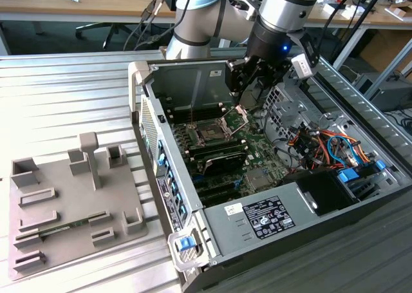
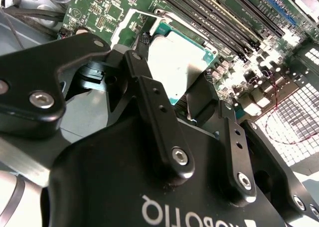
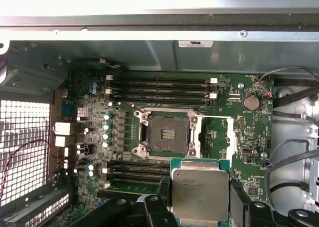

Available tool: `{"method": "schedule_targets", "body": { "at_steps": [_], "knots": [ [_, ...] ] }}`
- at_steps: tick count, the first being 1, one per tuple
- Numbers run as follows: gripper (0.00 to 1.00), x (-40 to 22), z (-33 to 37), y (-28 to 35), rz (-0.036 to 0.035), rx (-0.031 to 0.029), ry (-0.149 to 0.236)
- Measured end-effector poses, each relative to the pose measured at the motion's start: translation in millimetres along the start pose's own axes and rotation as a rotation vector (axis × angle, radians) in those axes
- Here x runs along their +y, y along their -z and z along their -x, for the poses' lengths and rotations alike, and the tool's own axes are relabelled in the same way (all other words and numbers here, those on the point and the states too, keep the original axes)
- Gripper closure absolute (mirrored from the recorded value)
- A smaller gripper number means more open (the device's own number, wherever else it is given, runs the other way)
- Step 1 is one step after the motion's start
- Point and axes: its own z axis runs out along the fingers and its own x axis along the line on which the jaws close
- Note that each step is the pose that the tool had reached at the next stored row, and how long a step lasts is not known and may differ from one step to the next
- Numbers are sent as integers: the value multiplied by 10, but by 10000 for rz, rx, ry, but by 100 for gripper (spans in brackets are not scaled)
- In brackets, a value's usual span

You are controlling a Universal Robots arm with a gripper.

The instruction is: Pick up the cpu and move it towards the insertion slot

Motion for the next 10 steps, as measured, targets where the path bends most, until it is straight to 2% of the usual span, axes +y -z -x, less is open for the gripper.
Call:
{"method": "schedule_targets", "body": {
  "at_steps": [6, 10],
  "knots": [
    [45, 16, 0, -15, 0, 0, 0],
    [45, 48, 2, -26, 0, 0, -1]
  ]
}}
